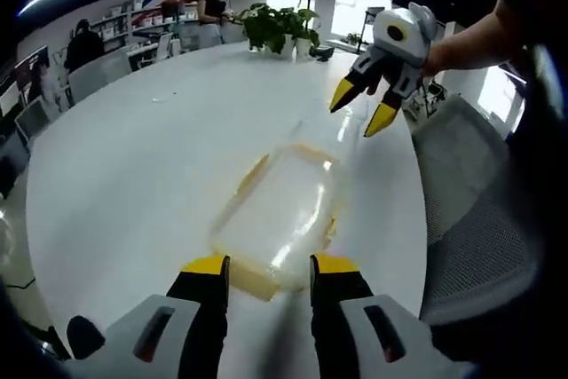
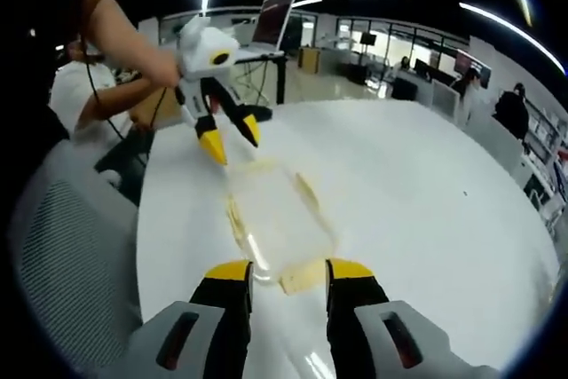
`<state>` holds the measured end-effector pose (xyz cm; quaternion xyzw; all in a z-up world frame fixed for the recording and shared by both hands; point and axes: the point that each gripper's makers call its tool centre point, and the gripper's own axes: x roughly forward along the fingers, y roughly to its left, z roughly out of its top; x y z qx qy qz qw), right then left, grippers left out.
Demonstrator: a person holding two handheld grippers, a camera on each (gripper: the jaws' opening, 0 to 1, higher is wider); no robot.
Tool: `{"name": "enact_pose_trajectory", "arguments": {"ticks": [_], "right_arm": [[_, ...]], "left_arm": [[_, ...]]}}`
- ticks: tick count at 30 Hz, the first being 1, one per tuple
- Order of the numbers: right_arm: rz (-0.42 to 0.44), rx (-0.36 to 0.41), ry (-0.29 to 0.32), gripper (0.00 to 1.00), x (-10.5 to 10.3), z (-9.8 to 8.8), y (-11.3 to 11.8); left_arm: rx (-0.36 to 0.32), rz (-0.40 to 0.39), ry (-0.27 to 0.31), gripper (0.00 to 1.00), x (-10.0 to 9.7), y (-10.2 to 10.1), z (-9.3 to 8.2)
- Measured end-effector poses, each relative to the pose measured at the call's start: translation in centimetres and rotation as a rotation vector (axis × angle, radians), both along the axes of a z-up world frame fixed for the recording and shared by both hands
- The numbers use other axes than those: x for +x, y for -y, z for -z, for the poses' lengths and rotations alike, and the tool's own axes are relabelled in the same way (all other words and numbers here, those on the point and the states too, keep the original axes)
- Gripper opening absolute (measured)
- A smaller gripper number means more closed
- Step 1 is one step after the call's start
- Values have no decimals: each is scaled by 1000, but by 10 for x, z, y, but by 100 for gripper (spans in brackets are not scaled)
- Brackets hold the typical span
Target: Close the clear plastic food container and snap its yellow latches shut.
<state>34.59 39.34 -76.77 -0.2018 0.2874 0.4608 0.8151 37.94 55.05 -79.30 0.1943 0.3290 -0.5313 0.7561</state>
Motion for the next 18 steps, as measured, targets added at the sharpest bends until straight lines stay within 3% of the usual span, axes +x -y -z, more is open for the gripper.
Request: {"name": "enact_pose_trajectory", "arguments": {"ticks": [18], "right_arm": [[-60,-80,-48,36,3,18,-2]], "left_arm": [[57,94,9,35,9,-1,9]]}}
